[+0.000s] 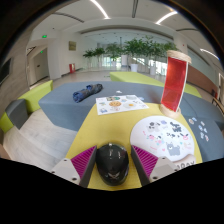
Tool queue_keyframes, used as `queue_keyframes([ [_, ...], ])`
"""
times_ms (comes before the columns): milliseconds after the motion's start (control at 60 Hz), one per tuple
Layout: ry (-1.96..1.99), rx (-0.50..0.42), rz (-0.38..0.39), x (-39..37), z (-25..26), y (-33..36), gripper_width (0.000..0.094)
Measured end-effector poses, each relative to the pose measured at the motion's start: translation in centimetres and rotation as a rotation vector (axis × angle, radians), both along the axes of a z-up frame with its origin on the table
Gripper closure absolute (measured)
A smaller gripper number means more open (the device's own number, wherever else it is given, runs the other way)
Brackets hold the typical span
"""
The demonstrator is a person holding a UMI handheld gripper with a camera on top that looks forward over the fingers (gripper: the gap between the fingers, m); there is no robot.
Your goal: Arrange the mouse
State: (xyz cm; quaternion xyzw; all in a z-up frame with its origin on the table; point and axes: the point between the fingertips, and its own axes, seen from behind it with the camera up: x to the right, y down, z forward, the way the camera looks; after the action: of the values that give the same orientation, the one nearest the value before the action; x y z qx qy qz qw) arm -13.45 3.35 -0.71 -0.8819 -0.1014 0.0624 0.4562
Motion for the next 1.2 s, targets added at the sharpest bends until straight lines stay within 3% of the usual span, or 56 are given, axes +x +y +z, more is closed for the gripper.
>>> queue_keyframes([
  [100, 0.062, -0.002, -0.075, 0.6, -0.5, 1.0, 0.0371],
  [267, 0.069, 0.023, -0.122, 0.8, -0.6, 0.9, 0.0391],
  [383, 0.066, -0.005, -0.127, 1.0, 0.0, 1.0, 0.0489],
  [517, 0.105, 0.114, -0.108, 2.0, 6.5, 3.6, 0.0511],
  [650, 0.151, 0.204, -0.232, 10.0, 11.4, 7.4, 0.0531],
  [733, 0.095, 0.162, -0.257, 14.2, 9.4, 9.3, 0.0533],
  [850, 0.012, 0.078, -0.207, 15.9, 4.2, 10.6, 0.0534],
  [1100, 0.084, -0.046, -0.177, 14.6, -0.1, 10.0, 0.0533],
  [1200, 0.076, -0.067, -0.17, 14.3, -0.3, 10.0, 0.0446],
])
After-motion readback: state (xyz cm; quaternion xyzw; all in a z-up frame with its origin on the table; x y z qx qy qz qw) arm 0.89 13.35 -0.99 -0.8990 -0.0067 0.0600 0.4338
